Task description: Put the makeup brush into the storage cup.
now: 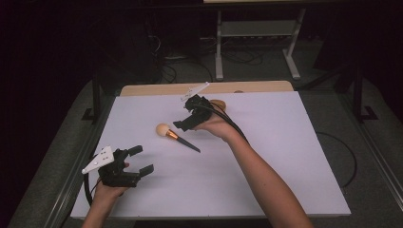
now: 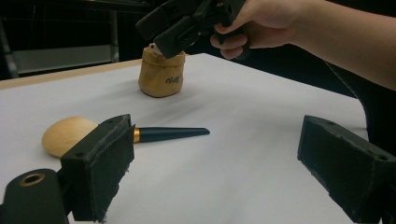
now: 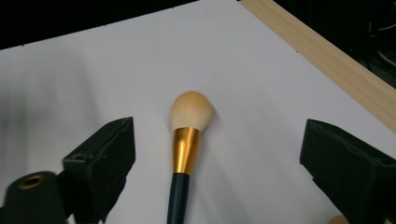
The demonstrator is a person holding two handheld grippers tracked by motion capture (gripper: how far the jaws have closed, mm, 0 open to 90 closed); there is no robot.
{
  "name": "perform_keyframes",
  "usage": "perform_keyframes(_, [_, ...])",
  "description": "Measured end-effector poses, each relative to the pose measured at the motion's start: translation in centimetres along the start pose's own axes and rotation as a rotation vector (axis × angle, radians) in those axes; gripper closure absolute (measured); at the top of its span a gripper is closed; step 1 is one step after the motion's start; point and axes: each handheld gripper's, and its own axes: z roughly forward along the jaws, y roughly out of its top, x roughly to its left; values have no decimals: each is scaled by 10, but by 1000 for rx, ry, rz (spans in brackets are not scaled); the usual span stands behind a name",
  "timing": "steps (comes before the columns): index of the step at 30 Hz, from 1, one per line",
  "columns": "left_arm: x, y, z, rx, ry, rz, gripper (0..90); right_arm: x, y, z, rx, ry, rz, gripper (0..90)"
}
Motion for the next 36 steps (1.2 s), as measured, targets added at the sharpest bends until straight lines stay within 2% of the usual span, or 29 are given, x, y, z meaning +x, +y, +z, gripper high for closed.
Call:
perform_keyframes(4, [0, 0, 0, 4, 0, 5, 104, -1, 2, 2, 24, 7, 8, 125])
perform_keyframes(7, [0, 0, -1, 3, 0, 6, 104, -2, 6, 5, 69, 14, 9, 134])
perform_keyframes(8, [0, 0, -1, 3, 0, 5, 104, -3, 7, 6, 70, 11, -13, 136])
perform_keyframes(10, [0, 0, -1, 3, -1, 3, 104, -3, 9, 7, 91, 14, 2, 139])
perform_keyframes(16, [0, 0, 0, 2, -4, 2, 104, -4, 12, 13, 156, 0, -8, 171])
perform_keyframes(20, [0, 0, 0, 4, -2, 5, 104, -6, 13, 16, 175, 7, -9, 204])
perform_keyframes(24, [1, 0, 0, 4, -3, 9, 104, -8, 12, 18, 202, 13, 14, 226])
perform_keyframes(25, [1, 0, 0, 4, -3, 9, 104, -9, 11, 20, 210, 19, 2, 244])
perform_keyframes(30, [1, 0, 0, 4, -3, 8, 104, -9, 8, 25, 244, 35, 25, 294])
perform_keyframes(36, [1, 0, 0, 4, -4, 7, 104, -8, 6, 30, 269, 51, 26, 343])
